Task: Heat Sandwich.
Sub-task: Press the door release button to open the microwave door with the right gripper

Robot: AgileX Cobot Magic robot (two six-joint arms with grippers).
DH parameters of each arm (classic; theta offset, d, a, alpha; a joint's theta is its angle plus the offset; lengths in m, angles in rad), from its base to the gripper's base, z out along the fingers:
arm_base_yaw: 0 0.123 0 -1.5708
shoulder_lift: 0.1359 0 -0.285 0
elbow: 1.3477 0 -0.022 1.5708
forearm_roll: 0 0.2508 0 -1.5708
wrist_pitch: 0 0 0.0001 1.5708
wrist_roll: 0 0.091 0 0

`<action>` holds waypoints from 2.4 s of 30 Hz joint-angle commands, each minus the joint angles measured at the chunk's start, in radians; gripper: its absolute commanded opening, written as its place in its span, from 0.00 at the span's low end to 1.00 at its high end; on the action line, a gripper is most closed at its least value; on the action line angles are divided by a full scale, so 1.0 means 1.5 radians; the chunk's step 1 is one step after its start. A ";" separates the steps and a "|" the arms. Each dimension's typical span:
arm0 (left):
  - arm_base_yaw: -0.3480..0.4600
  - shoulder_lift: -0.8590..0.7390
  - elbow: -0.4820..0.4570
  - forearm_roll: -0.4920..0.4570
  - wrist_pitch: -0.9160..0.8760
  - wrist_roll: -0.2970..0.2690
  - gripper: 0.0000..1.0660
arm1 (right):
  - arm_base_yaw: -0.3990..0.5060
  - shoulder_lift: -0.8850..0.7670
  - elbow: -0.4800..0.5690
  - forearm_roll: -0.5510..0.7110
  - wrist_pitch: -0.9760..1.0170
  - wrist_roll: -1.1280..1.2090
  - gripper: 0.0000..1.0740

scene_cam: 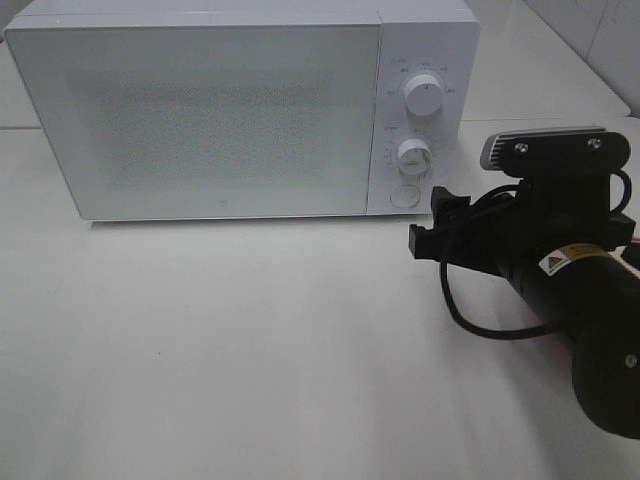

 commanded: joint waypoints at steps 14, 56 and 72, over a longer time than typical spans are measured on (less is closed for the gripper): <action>-0.003 -0.017 0.001 -0.003 -0.003 -0.005 0.92 | 0.040 0.010 -0.015 0.045 -0.019 0.045 0.70; -0.003 -0.017 0.001 -0.003 -0.003 -0.005 0.92 | 0.020 0.010 -0.023 0.011 0.103 0.966 0.00; -0.003 -0.017 0.001 -0.003 -0.003 -0.005 0.92 | -0.084 0.113 -0.118 -0.161 0.142 1.096 0.00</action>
